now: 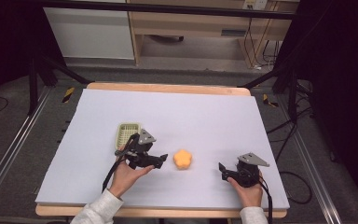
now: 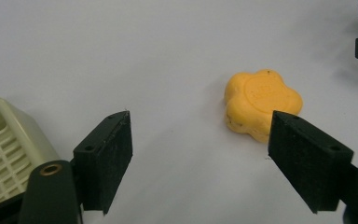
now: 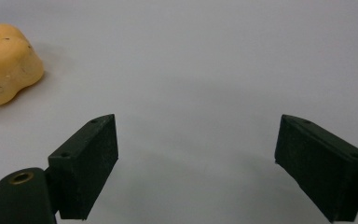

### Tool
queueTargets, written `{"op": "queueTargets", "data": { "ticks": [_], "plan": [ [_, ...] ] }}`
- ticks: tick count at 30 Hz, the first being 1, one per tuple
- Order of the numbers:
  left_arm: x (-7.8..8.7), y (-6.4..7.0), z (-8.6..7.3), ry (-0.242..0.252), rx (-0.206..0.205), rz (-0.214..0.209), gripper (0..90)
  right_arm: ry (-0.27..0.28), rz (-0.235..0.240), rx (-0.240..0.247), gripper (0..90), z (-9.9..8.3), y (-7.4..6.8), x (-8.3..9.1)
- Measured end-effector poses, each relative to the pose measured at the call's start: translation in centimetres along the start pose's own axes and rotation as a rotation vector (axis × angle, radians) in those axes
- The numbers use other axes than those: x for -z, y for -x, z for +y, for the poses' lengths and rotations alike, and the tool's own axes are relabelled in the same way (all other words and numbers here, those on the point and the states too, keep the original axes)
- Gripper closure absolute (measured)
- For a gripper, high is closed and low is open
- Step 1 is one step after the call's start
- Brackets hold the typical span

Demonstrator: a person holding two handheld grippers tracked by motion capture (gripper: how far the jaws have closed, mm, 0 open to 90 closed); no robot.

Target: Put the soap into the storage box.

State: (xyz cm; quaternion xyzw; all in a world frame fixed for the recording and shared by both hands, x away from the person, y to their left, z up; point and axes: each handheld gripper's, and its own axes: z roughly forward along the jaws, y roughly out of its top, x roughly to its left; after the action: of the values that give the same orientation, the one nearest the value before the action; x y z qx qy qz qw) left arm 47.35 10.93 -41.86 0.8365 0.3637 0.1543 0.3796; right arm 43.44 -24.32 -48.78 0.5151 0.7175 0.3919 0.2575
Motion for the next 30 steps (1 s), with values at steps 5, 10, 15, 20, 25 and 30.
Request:
{"op": "queueTargets", "data": {
  "ticks": [5,10,15,20,25,30],
  "plan": [
    [-0.4,0.3,0.2,-0.020,-0.009,-0.014,21.4,0.001,0.004,0.003,14.0,0.0,0.0,0.0],
    [-0.8,0.4,0.5,-0.037,-0.018,-0.020,21.0,-0.002,0.003,0.003,14.0,0.0,0.0,0.0],
    [-1.1,0.8,1.0,-0.046,-0.025,-0.030,20.6,-0.006,0.005,0.002,13.9,0.0,0.0,0.0],
    [-1.6,1.4,1.4,-0.062,-0.042,-0.041,20.3,-0.006,0.005,0.002,13.9,0.0,0.0,0.0],
    [-2.2,1.9,1.7,-0.076,-0.060,-0.047,20.0,-0.007,0.002,0.010,13.8,0.0,0.0,-0.1],
    [-2.8,2.4,1.9,-0.087,-0.065,-0.057,19.7,-0.011,0.003,0.010,13.9,0.0,0.0,-0.1]
  ]
}}
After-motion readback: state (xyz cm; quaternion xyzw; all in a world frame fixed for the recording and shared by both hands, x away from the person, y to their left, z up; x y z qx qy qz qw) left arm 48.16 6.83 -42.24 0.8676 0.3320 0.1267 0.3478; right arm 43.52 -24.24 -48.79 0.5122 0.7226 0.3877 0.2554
